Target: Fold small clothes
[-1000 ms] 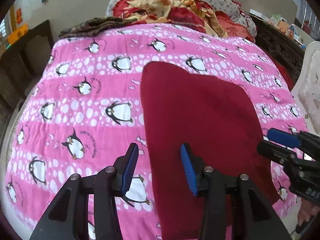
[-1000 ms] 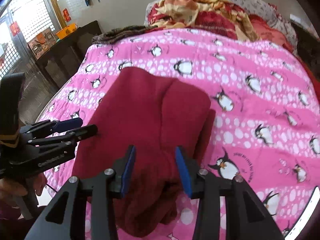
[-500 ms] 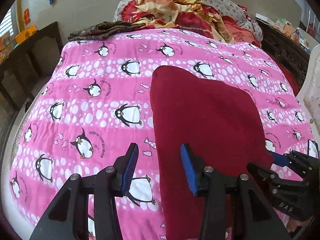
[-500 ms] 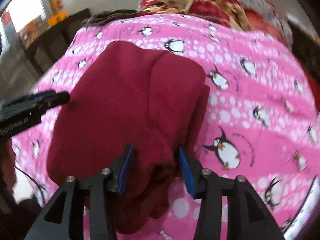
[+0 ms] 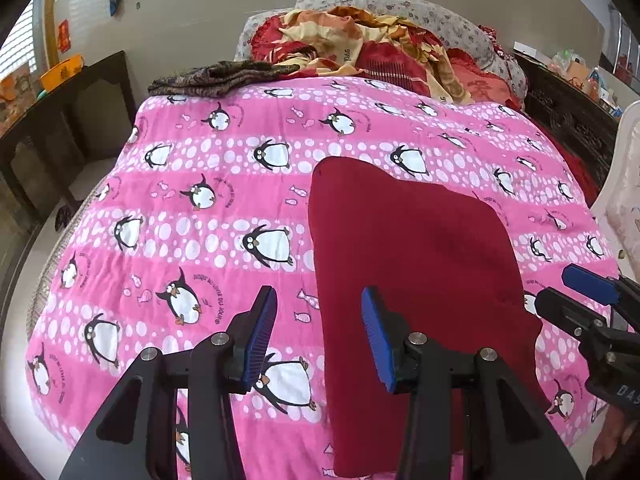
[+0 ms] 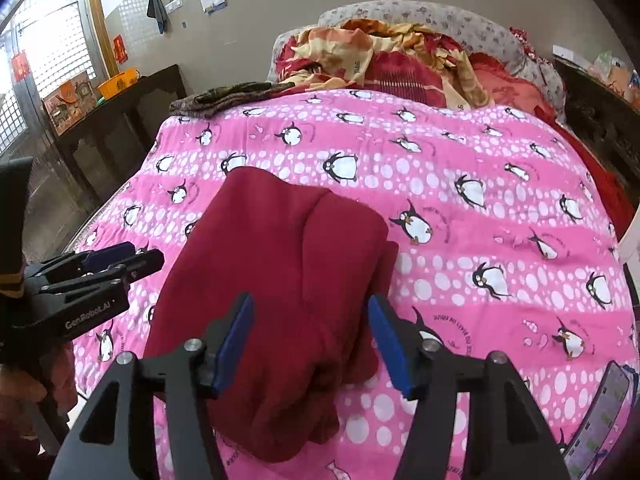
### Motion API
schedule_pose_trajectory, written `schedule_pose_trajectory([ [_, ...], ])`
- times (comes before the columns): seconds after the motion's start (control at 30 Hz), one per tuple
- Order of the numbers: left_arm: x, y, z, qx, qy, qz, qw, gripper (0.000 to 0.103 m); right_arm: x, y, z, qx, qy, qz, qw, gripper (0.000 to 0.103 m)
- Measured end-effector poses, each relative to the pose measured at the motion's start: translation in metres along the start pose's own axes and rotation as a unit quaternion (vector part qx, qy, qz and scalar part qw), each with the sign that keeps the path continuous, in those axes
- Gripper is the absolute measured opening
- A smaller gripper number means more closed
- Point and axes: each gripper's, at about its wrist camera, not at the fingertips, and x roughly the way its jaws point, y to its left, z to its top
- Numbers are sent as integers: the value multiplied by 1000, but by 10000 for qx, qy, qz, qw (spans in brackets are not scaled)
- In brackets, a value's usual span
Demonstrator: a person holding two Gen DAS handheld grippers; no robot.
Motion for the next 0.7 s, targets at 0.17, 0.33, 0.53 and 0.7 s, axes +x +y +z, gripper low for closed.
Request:
schedule_pose_trajectory([
  [0.17, -4, 3, 0, -53, -47, 1, 10000, 24, 1, 3, 1, 89, -99, -5, 9999, 69],
  [0.33, -3, 8, -1, -205, 5, -65, 9998, 34, 2, 4, 1, 82, -91, -9, 9999, 73],
  [0.53, 2, 11, -4, -284, 148, -150, 9994, 35, 3, 6, 2, 82, -71, 7, 9999, 74],
  [0.7, 3, 8, -6, -199, 189, -297, 9992, 47, 7, 8, 1, 68, -3, 5, 10000, 74],
])
